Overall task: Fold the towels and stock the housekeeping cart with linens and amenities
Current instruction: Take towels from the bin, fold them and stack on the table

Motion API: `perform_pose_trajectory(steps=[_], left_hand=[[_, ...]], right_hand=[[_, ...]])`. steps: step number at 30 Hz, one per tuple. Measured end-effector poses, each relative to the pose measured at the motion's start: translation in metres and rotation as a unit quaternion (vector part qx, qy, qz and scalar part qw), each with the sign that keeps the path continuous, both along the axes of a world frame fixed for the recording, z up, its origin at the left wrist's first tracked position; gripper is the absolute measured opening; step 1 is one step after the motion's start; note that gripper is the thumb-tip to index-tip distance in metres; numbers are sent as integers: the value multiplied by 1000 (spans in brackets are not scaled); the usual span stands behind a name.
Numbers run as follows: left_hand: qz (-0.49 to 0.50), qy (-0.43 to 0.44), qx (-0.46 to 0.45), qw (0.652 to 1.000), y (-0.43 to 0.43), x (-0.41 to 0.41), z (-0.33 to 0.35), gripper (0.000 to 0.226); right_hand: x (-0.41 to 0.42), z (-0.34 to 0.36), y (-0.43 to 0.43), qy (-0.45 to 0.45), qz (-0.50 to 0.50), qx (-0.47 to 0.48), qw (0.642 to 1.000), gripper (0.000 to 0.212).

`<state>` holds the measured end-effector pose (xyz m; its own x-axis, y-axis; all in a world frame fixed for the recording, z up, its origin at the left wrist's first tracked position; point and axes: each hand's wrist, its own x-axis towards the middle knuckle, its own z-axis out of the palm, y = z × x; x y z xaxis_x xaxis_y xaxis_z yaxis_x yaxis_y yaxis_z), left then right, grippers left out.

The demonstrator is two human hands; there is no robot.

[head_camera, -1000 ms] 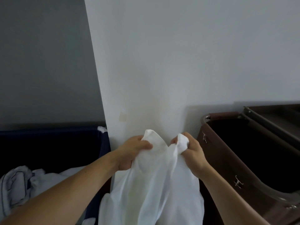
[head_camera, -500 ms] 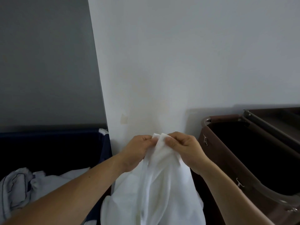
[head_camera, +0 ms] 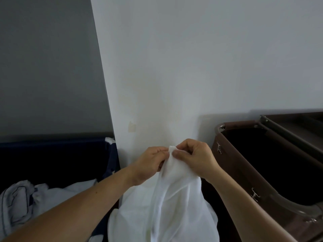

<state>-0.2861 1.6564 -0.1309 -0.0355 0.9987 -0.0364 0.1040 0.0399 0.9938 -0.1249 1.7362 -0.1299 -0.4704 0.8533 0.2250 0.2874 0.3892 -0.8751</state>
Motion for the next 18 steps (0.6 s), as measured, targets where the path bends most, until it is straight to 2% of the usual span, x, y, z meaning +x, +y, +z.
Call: perform_pose_trajectory(steps=[4, 7, 11, 13, 16, 18], left_hand=[[-18, 40, -7, 999, 2, -2, 0, 30], [-28, 120, 9, 992, 0, -1, 1, 26], [-22, 212, 52, 976, -1, -1, 6, 20], [-11, 229, 60, 972, 1, -2, 11, 23], [48, 253, 78, 963, 6, -3, 14, 27], [92, 293, 86, 948, 8, -5, 13, 26]], right_hand=[[3, 2, 5, -19, 26, -9, 999, 17], [3, 1, 5, -30, 17, -8, 999, 15], [6, 6, 9, -96, 48, 71, 992, 42], [3, 11, 9, -94, 65, 119, 986, 28], [-3, 14, 7, -53, 24, 156, 986, 6], [-8, 19, 6, -41, -4, 139, 989, 11]])
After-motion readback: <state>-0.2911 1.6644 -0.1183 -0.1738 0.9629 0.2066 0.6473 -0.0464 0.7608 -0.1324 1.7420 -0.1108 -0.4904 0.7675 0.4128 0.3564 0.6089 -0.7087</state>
